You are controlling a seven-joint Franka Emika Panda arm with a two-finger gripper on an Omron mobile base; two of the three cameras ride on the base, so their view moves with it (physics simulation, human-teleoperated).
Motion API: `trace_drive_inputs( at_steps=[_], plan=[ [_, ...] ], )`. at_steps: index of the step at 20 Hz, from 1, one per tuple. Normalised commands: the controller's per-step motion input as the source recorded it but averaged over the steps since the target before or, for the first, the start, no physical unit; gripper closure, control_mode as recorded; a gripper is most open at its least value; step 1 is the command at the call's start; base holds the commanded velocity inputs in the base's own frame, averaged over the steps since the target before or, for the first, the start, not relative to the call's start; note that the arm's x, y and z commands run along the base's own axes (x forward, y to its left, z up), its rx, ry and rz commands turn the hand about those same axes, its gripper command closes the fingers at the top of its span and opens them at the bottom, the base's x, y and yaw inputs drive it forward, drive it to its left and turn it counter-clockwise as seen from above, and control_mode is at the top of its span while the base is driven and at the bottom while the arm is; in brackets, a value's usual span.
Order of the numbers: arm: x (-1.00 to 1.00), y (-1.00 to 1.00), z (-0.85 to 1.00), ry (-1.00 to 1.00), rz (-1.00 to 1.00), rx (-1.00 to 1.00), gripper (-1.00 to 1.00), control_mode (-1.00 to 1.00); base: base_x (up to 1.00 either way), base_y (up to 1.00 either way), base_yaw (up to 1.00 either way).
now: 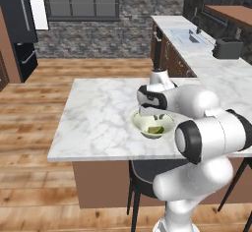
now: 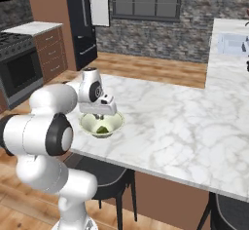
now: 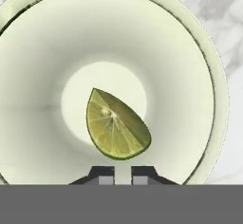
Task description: There is a bowl on the dining counter. Grab a lemon wedge from the fridge and place it in the bowl. Then get the liquor bottle and glass cup from the cabinet and place them next to the bowl.
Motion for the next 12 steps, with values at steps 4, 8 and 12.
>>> trace_drive_inputs(
  at_steps=[4,8,12],
  plan=[
    [0.22,0.0,-0.35,0.0,0.05,0.0,1.0,-1.0,0.0,0.0,0.0],
    [0.2,0.0,-0.35,0.0,0.04,0.0,1.0,-1.0,0.0,0.0,0.0],
    [0.12,0.0,-0.22,0.0,0.02,0.0,-1.0,-1.0,0.0,0.0,0.0]
  ],
)
